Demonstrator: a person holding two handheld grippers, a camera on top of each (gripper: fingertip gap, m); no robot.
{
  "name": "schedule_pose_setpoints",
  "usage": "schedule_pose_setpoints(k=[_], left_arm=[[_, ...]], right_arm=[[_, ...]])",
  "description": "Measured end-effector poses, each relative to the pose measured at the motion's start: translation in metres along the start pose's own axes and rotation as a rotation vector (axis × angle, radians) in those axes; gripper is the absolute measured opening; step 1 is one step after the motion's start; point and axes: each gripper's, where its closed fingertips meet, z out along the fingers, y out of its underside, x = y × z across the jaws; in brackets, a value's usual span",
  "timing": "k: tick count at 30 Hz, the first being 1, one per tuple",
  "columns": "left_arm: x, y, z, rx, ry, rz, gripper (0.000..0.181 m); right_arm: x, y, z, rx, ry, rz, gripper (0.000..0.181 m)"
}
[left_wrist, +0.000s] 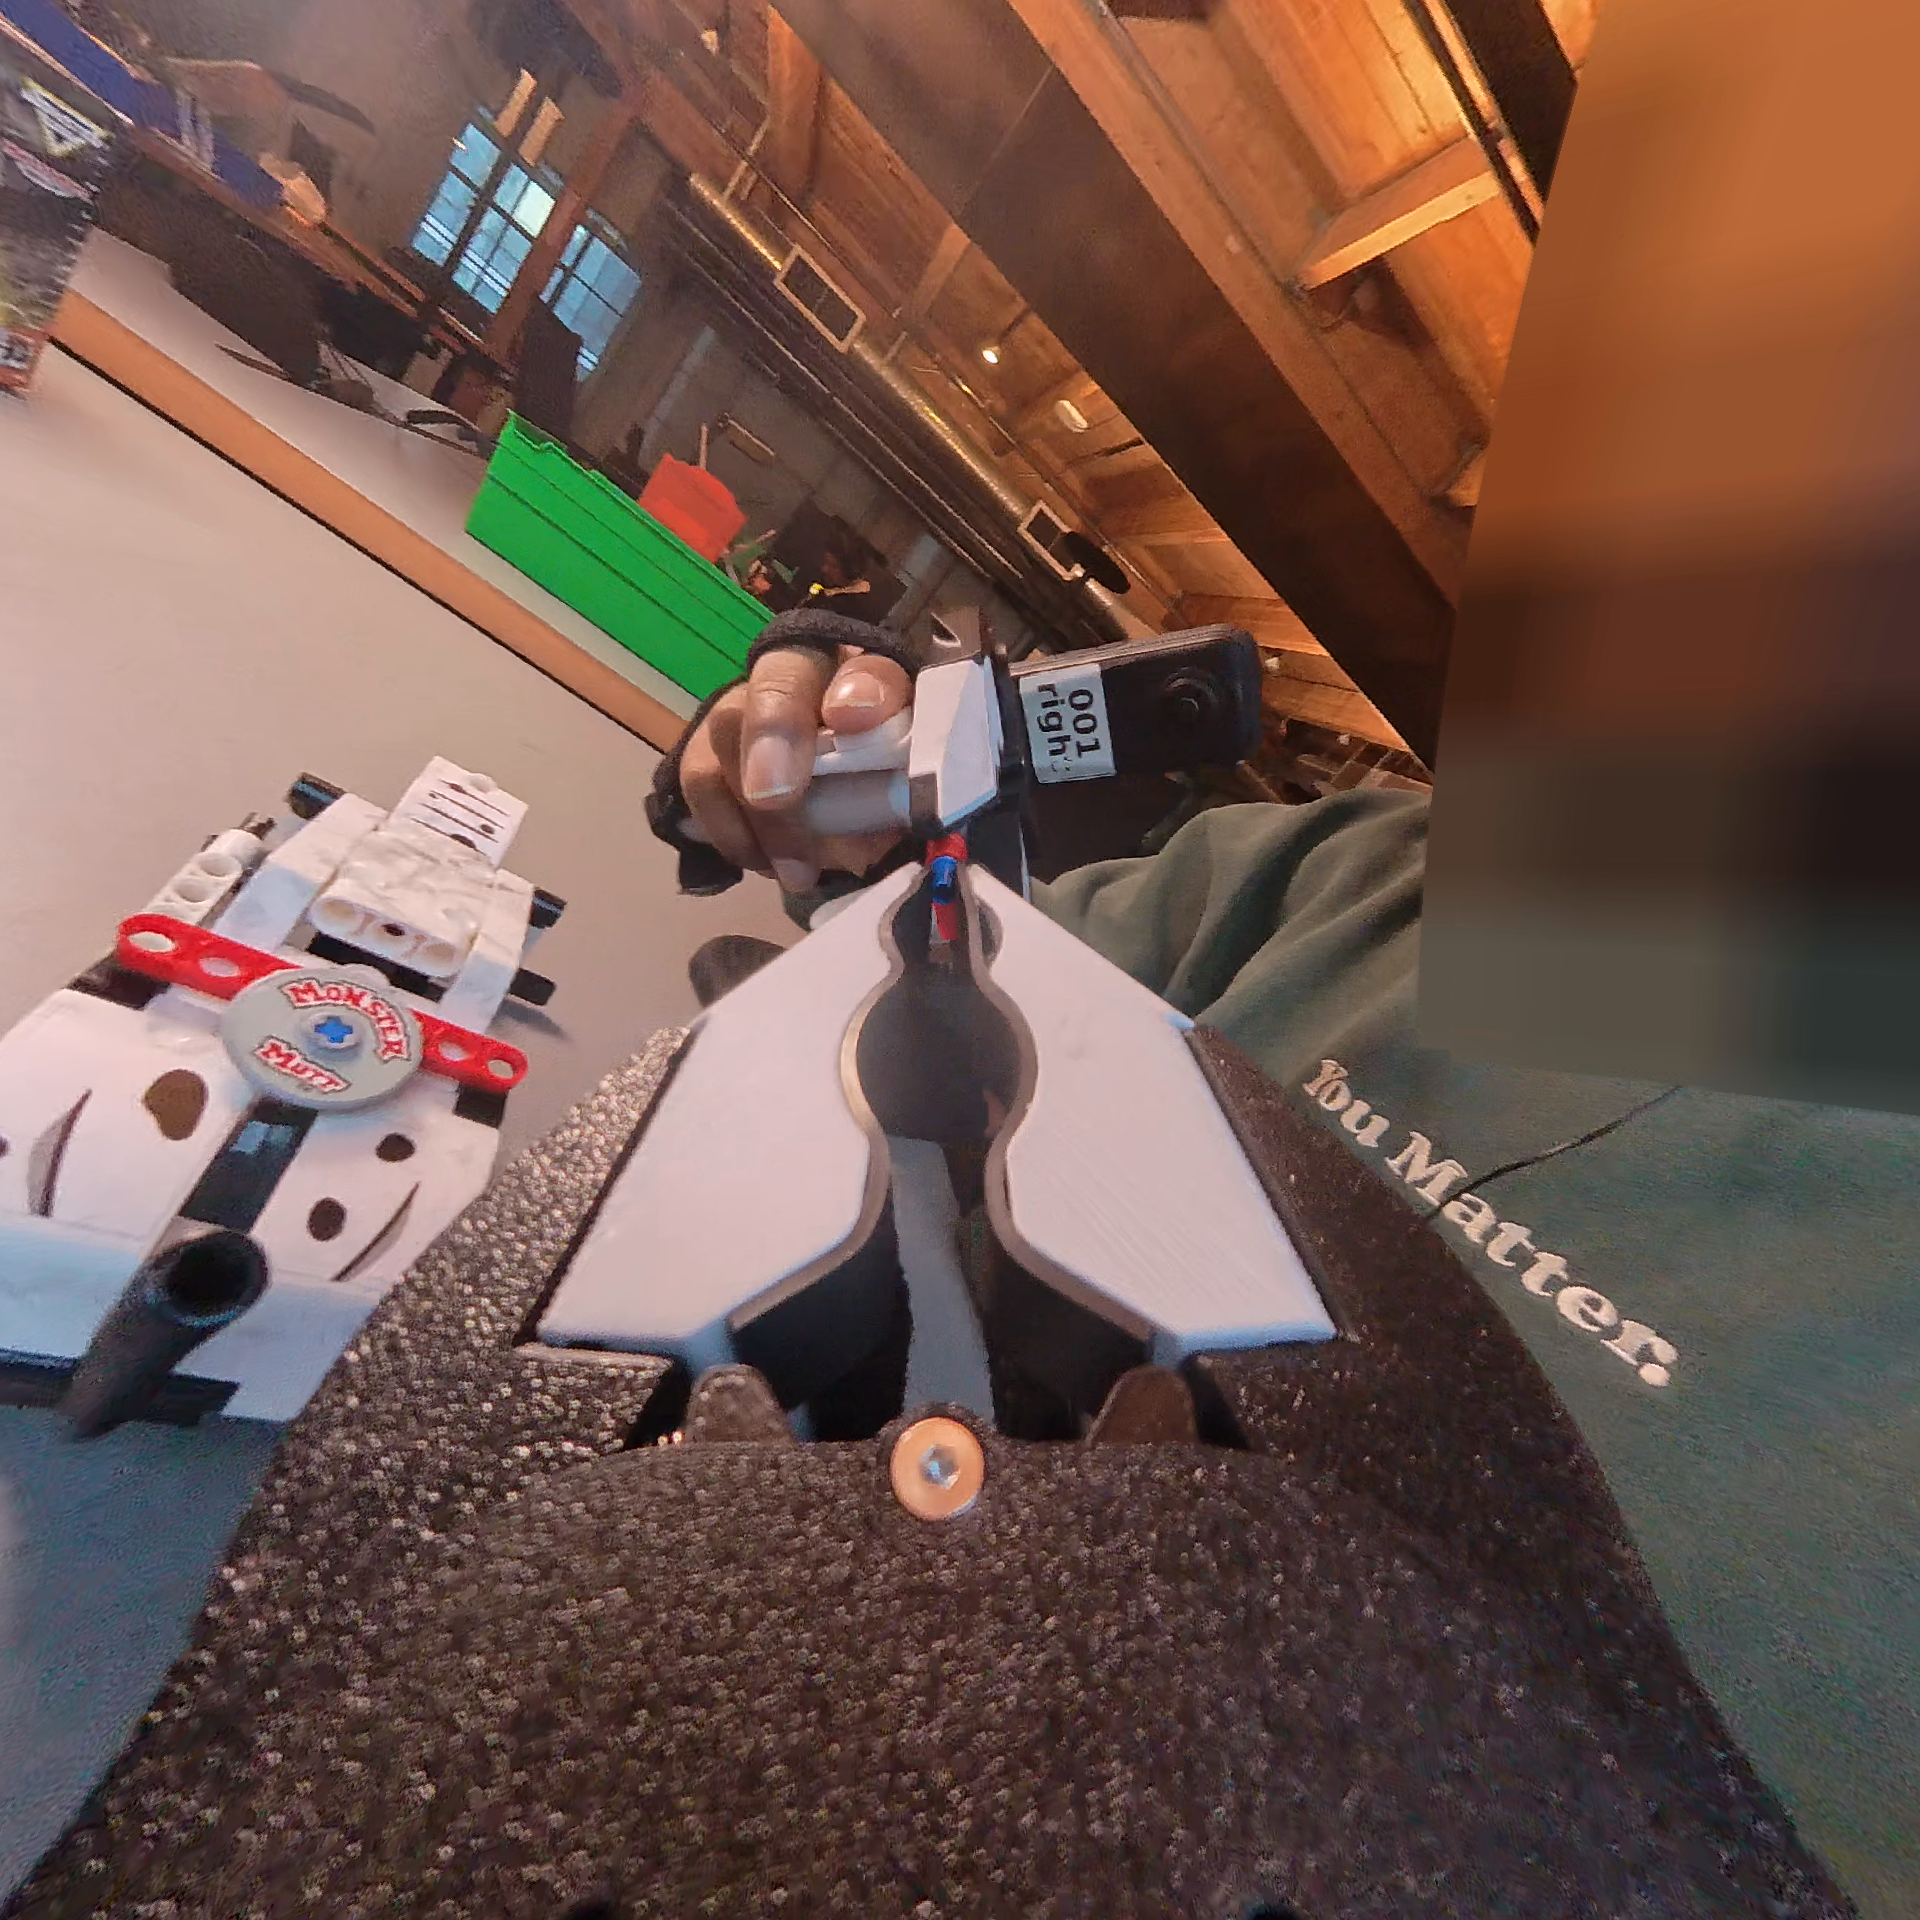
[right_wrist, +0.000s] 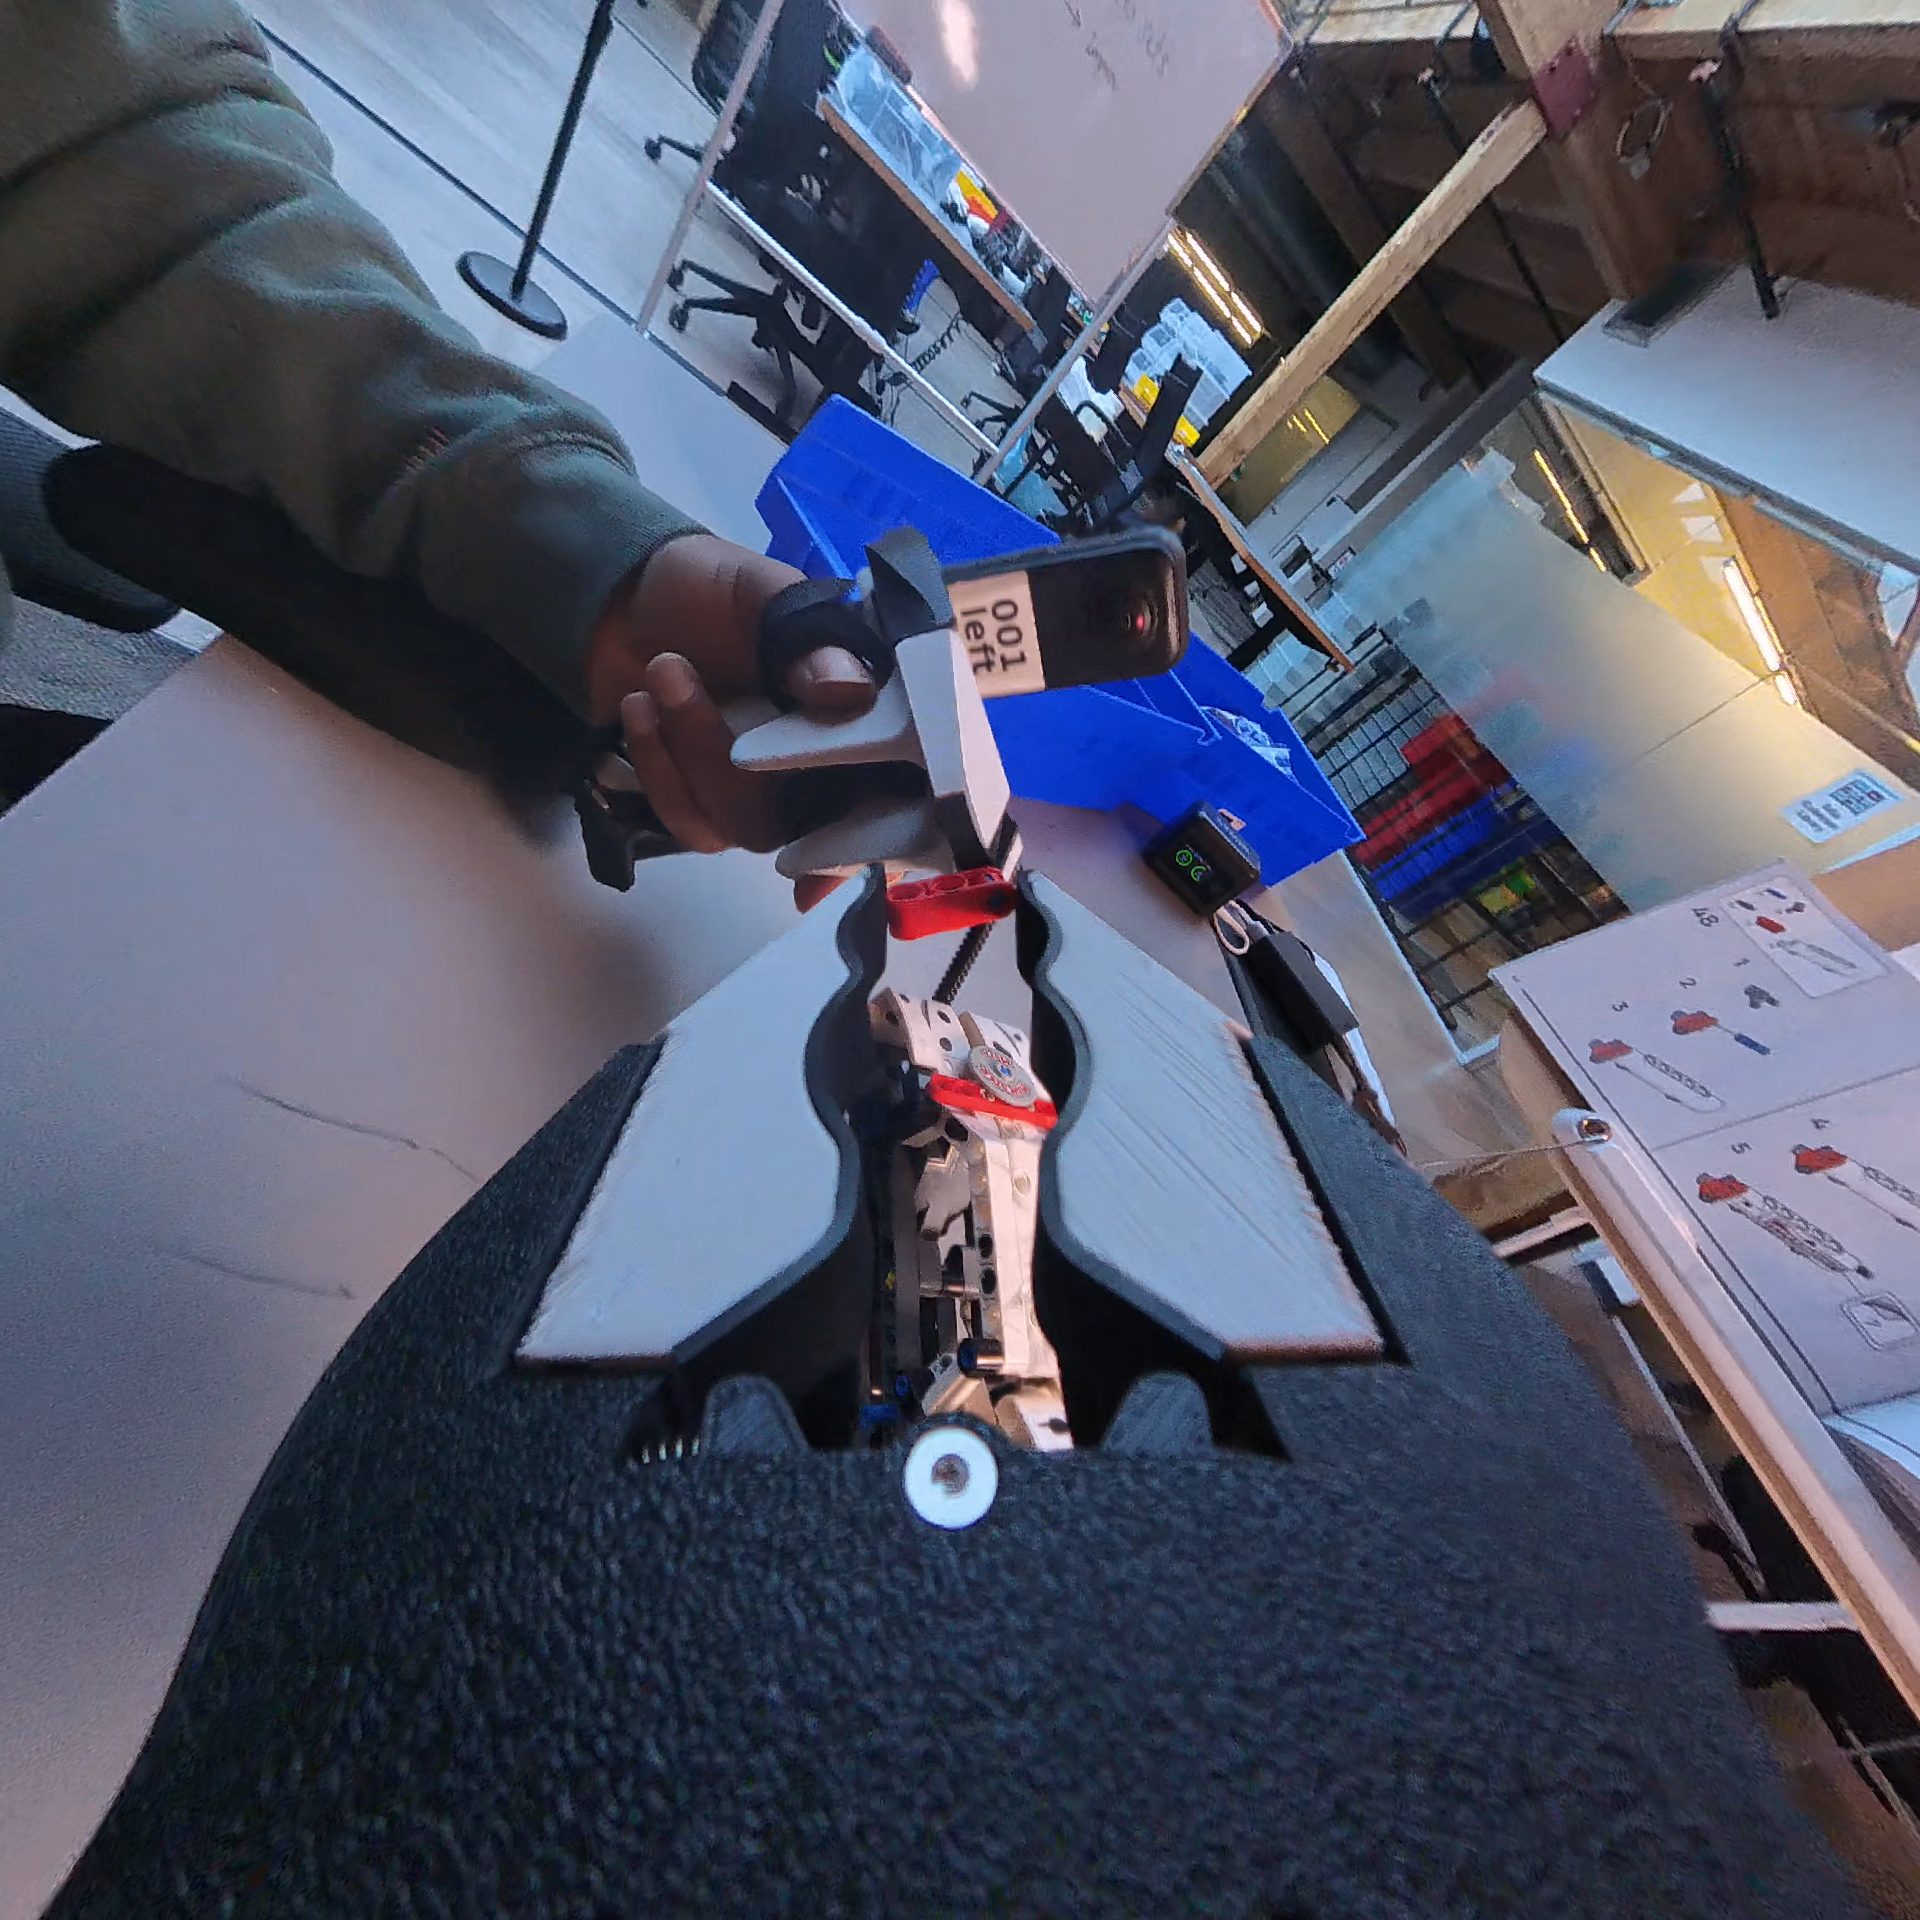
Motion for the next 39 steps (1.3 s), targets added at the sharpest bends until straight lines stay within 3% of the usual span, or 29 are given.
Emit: schedule_pose_setpoints(k=[11,12,13,14,16,19,20,22,26,30,39], left_arm=[[0.002,-0.002,0.0,-0.052,-0.031,0.041,0.003],[0.001,-0.003,0.0,-0.051,-0.039,0.047,0.003],[0.002,-0.005,-0.002,-0.042,-0.041,0.051,0.003],[0.002,-0.012,-0.008,-0.001,-0.044,0.046,0.003],[-0.002,-0.024,-0.029,0.047,-0.102,0.08,0.002],[-0.005,-0.022,-0.03,0.023,-0.137,0.112,0.002],[-0.007,-0.02,-0.026,0.003,-0.151,0.127,0.002],[-0.01,-0.012,-0.017,-0.068,-0.201,0.214,0.003],[-0.018,0.001,-0.007,-0.186,-0.326,0.424,0.003],[-0.021,0.01,-0.001,-0.274,-0.405,0.587,0.003],[-0.014,0.019,0.006,-0.326,-0.403,0.706,0.003]], right_arm=[[0.005,-0.002,-0.004,0.057,-0.039,0.11,0.021],[0.007,-0.001,-0.004,0.058,-0.027,0.113,0.02],[0.018,-0.001,-0.008,0.07,0.028,0.121,0.004],[0.027,-0.001,-0.016,0.092,0.056,0.147,0.0],[0.044,-0.002,-0.032,0.094,0.094,0.151,0.0],[0.039,0.0,-0.026,0.08,0.117,0.142,0.0],[0.035,0.004,-0.022,0.061,0.081,0.169,0.0],[0.028,0.01,-0.017,0.032,-0.005,0.286,0.02],[0.01,0.013,-0.01,0.022,-0.16,0.522,0.015],[0.002,0.02,-0.008,-0.018,-0.205,0.557,0.011],[-0.005,0.011,-0.012,0.091,-0.294,0.626,0.006]])
